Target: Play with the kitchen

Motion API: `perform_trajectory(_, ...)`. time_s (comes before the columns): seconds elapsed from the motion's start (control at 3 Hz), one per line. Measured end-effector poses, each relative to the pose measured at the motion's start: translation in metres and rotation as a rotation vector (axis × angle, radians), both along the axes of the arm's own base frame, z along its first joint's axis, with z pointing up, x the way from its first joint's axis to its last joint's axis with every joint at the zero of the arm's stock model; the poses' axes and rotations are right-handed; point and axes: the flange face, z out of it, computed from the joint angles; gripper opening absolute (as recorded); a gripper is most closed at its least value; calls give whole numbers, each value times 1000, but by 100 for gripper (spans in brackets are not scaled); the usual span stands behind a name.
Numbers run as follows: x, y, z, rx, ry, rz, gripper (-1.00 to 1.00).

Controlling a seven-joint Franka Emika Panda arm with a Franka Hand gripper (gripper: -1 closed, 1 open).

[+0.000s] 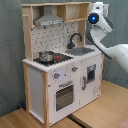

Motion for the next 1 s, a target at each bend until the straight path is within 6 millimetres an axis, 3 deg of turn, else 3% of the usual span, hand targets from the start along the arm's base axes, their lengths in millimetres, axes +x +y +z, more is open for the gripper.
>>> perform_trajectory(0.33, 0, 1, 0, -3, -1, 4, 100)
perform_trajectory(1.0, 7, 116, -6, -141, 1, 226, 100)
